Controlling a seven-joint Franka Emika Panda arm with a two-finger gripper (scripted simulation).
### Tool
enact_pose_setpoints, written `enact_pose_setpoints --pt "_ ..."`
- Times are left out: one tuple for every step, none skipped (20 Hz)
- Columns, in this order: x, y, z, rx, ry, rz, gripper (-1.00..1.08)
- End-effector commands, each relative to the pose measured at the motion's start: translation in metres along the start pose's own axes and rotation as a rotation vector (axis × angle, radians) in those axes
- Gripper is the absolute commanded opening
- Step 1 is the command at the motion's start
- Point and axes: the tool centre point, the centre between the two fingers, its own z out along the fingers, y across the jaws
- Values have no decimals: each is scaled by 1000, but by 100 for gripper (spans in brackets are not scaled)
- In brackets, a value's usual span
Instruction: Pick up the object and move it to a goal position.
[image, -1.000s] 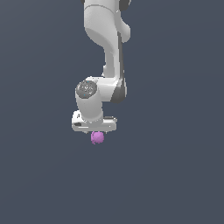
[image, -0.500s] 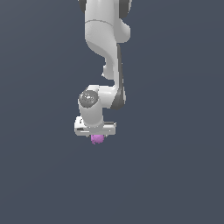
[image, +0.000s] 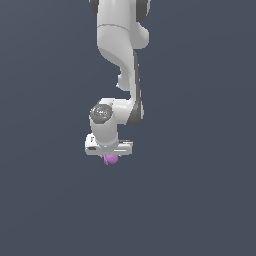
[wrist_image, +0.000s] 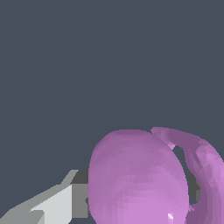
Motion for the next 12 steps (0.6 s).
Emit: enact_pose_setpoints --pt "0 0 1 0 0 0 -100" --pt "0 0 1 0 0 0 -100" --pt "0 0 0 0 1 0 -100" --pt "0 0 0 0 1 0 -100" --pt "0 0 -1 0 1 0 -100" --pt "0 0 -2 0 1 0 -100" --pt "0 -1 -4 0 1 0 -100" --pt "-1 -1 -7 0 1 0 -100" --pt "-1 -1 -10 0 1 0 -100" --pt "-1 -2 -13 0 1 0 -100" --pt "-2 -2 -17 0 1 0 -100" --pt "-3 -2 -22 0 1 0 -100"
